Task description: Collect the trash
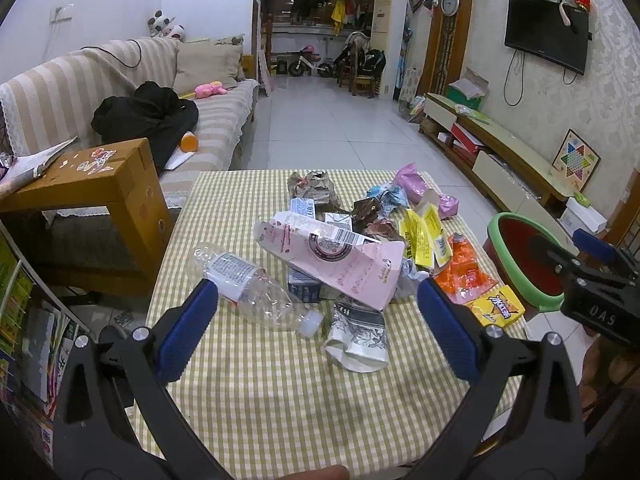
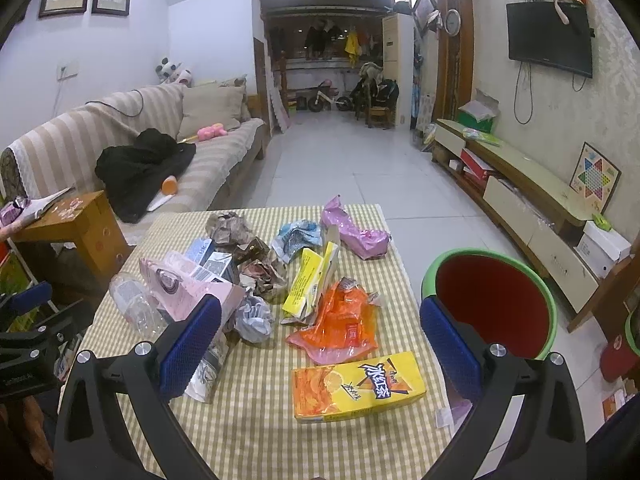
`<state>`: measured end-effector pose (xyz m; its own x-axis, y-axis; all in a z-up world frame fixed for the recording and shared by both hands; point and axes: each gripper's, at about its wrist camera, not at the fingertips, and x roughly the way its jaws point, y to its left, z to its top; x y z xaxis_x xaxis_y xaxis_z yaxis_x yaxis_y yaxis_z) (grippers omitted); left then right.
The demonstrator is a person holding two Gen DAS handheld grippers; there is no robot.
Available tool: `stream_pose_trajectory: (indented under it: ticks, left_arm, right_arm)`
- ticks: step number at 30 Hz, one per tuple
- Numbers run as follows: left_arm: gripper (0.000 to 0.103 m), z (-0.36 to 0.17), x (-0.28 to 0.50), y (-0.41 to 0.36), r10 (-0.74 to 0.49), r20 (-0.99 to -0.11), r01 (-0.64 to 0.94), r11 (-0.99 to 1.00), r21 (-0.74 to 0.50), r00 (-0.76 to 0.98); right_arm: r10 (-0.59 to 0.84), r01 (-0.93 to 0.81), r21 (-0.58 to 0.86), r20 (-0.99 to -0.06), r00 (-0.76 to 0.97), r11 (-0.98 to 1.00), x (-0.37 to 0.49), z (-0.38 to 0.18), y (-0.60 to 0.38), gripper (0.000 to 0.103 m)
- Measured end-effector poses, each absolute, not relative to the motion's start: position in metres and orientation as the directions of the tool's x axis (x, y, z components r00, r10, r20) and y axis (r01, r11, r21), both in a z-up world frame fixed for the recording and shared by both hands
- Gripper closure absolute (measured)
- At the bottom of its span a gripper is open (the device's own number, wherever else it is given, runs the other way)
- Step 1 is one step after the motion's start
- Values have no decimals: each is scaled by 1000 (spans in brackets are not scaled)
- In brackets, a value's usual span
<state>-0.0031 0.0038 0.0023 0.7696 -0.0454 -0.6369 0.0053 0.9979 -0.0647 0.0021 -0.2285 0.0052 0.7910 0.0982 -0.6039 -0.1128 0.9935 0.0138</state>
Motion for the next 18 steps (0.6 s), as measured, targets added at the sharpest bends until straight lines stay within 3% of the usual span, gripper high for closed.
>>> stream_pose_trajectory:
  ticks: [18]
  left_arm:
    - [5,2,-2,5,-38,-644,-2,998,-62,764]
  right_arm:
    - [108,-113,31,-606,788,993,1,10,-226,7]
